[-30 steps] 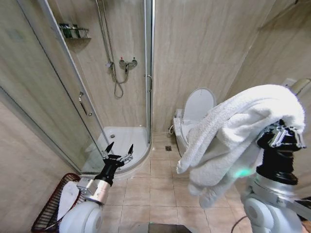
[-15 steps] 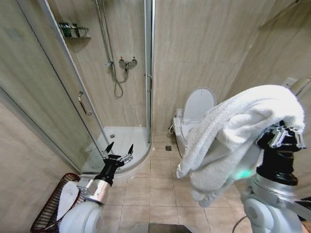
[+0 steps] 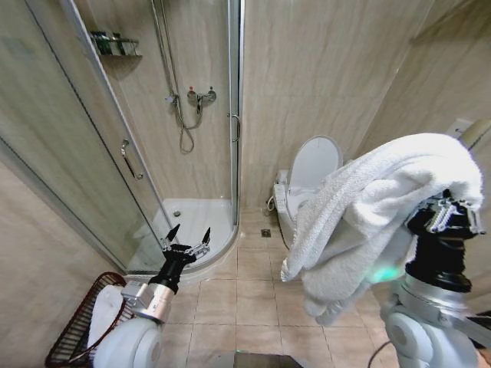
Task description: Discard the used towel into the hamper.
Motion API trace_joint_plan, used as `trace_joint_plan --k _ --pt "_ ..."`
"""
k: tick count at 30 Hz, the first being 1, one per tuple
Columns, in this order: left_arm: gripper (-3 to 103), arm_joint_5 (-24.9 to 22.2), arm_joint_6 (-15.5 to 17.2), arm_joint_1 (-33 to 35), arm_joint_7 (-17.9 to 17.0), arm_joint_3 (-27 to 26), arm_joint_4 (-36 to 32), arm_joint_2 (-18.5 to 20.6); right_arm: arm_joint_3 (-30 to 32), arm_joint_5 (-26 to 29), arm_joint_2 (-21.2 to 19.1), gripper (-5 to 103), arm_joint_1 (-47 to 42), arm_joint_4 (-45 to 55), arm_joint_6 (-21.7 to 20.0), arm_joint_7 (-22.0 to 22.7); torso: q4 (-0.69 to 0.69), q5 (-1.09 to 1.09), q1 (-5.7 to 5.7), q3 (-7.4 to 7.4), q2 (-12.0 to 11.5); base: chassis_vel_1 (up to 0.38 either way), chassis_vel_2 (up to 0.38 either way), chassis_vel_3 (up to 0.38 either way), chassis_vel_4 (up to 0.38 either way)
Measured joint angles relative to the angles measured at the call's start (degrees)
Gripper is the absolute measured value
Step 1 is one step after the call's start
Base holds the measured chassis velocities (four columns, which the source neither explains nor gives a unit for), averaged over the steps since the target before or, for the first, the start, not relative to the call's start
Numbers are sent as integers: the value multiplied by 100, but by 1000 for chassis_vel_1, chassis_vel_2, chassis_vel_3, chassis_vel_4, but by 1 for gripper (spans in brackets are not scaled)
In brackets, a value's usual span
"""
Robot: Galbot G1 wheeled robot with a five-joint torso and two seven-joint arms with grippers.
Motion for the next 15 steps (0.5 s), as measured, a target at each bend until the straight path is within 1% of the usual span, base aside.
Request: trace_joint_plan --k 11,15 --pt "100 0 0 0 0 0 0 0 -4 9 2 3 -6 0 18 4 0 0 10 11 21 0 0 0 0" --pt "100 0 0 -1 0 0 0 0 4 -4 10 3 -16 0 24 6 0 0 13 16 30 49 54 57 59"
